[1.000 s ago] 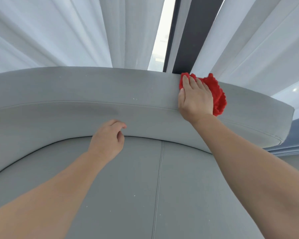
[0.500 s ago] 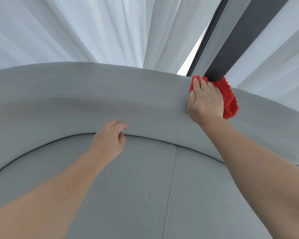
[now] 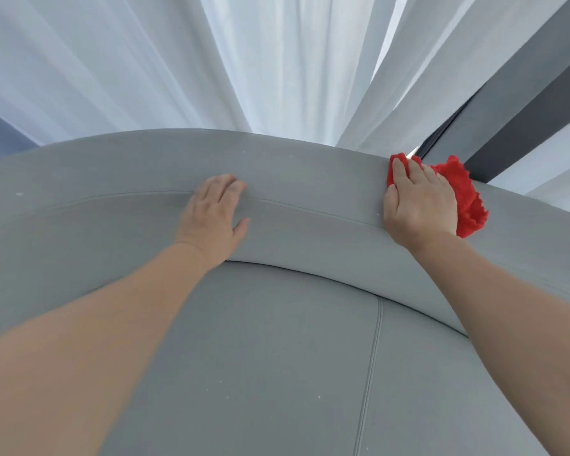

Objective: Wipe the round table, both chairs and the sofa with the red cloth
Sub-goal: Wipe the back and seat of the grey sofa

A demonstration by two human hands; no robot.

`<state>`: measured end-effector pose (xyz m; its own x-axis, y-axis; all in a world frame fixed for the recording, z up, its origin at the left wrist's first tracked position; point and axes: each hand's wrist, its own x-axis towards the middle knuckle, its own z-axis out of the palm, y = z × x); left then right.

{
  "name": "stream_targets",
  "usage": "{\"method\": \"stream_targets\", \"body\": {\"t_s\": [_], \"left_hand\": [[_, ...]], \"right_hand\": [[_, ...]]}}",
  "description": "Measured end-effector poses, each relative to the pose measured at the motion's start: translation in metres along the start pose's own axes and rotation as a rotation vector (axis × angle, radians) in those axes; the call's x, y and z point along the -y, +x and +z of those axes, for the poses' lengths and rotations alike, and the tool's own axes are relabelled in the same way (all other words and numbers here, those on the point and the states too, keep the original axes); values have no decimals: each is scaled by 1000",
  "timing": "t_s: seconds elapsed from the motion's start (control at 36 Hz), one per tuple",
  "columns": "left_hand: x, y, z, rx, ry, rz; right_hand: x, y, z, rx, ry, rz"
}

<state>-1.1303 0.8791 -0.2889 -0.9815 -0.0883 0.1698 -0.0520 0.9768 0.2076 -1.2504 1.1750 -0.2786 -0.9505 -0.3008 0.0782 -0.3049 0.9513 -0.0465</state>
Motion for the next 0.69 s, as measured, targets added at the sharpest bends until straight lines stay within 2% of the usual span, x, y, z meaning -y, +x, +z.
{"method": "stream_targets", "body": {"t_s": [0.25,0.42,0.61,0.69], "left_hand": [[56,66,-36,163,127,129],[81,92,-24,357,246,164],[88,96,-17,313,238,219],[90,98,-16,299,234,217]], "right_hand": [[-2,4,3,-43,17,26],[2,4,6,-69,11,41],[6,4,7,-97,55,81],[8,5,4,-127,106,157]]}}
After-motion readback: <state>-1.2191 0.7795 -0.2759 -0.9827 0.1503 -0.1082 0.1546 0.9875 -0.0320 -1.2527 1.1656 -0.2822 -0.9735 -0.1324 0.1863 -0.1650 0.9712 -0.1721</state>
